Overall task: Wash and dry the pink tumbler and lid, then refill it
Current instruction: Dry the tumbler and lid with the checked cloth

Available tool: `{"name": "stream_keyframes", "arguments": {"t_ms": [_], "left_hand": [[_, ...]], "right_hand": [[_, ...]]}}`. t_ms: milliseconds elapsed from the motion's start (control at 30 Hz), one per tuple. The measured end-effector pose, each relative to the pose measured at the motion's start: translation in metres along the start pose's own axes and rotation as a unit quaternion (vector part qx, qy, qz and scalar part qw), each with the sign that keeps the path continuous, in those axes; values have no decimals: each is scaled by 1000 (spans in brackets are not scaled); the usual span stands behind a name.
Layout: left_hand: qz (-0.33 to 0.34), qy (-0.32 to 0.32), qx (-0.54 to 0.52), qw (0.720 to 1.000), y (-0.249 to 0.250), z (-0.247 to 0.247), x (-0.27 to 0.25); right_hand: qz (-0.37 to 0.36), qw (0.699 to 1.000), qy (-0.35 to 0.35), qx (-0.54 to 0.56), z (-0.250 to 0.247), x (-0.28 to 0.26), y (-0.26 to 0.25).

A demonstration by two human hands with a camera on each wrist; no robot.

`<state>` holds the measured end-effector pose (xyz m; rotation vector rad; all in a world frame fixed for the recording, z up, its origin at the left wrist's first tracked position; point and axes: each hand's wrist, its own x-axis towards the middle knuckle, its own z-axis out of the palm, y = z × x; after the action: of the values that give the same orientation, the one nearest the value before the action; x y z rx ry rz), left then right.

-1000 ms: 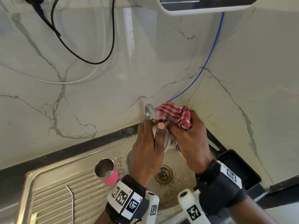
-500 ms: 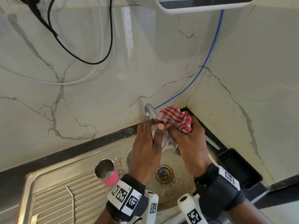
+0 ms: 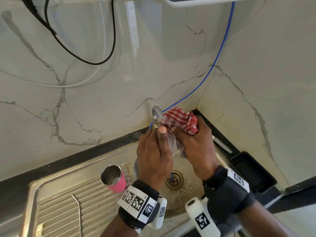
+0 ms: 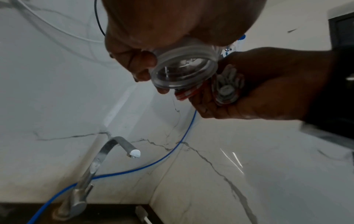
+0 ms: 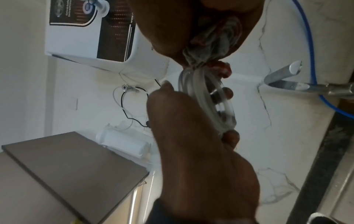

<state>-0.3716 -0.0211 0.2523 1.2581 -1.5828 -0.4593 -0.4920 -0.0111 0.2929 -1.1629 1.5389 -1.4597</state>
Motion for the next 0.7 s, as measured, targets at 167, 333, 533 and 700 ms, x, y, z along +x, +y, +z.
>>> {"name": "stream_keyframes", "arguments": {"t_ms": [167,333,533,700], "left_hand": [[-59,16,-6,998,-10,-4,17],[18,-30,11,999,-2,-10,6],[-67,-56,-23,996,13,-19,13],[-133,-112,-63,983,6,-20,16]], "right_hand": [[-47,998,-34,-12,5,-33,-5],[-33,999,13,-5,4,-10,2],[-27,1000,2,0,4,-11,0],[-81,995,-41,-45,1,-13,-7]]}}
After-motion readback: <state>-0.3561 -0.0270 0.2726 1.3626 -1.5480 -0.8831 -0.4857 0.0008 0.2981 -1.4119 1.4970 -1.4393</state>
